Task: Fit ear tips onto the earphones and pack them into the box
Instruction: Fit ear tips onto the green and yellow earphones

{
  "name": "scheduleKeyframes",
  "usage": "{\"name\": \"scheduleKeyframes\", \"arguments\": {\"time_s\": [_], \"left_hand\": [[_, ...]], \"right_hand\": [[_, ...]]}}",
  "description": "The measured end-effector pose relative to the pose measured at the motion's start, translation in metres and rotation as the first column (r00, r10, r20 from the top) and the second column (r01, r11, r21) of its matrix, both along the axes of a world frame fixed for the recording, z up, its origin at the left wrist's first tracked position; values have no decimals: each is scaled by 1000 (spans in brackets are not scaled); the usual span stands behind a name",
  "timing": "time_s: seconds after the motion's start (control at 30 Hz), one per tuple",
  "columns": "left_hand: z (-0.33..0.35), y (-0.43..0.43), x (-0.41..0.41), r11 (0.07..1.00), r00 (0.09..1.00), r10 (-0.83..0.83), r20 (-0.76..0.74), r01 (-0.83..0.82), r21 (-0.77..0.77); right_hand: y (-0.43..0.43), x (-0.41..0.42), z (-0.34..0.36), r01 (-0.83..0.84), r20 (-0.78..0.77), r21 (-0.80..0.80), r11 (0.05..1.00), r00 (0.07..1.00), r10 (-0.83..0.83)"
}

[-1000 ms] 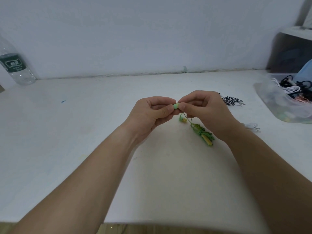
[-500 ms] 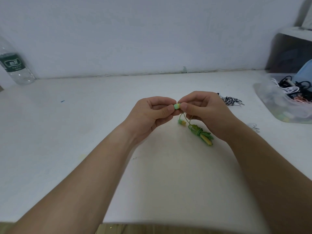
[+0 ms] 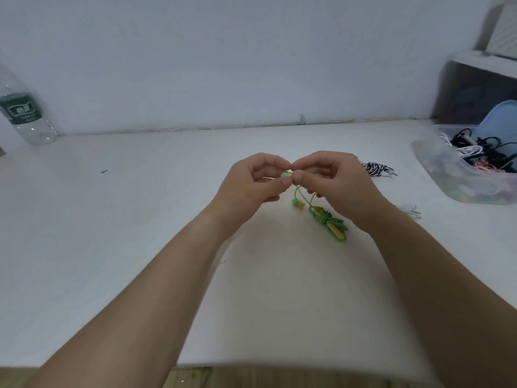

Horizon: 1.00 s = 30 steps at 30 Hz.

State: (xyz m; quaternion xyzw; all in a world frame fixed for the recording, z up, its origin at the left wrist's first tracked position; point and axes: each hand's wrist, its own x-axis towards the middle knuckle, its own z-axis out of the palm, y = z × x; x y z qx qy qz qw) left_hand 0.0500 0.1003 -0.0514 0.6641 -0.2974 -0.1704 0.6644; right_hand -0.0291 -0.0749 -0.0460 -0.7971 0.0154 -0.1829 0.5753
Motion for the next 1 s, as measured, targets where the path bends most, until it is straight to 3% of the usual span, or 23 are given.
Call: {"name": "scheduleKeyframes", "arguments": {"time_s": [0.07,0.17,0.27,0.4,0.47,0.57,0.73,0.87,1.0], "left_hand": [[-3,-1,1,987,972,80,220,-109,122],[-6,-8,3,920,865,23,502,-215,327],[-4,-22,6,817,789,-118,603,-269,511],[-2,-34,1,692,763,-226,606,-312,651],[1,-37,-3,670,777,-247,579,-295,682],[6,-41,-7,689,820,-238,521,-236,686],[5,-50,-20,789,909,-94,406,-180,587],[24,-59,-28,949,998,26,53,-41,311],[53,-91,-42,993,982,-21,-189,42,107]], "right_hand": [[-2,-2,3,85,-19,-155,984,996,-89],[-11,-10,20,89,-160,-422,902,972,-171],[-12,-15,39,-101,-422,-604,791,882,-210],[-2,-15,34,-194,-512,-750,632,775,-370],[-3,-18,28,-155,-512,-730,666,770,-382],[-3,-18,17,-85,-519,-597,797,799,-303],[-4,-28,9,67,-377,-544,837,871,-314],[-19,-43,25,218,-229,-407,887,916,-330],[-46,-62,51,314,-67,-296,902,935,-348]]}}
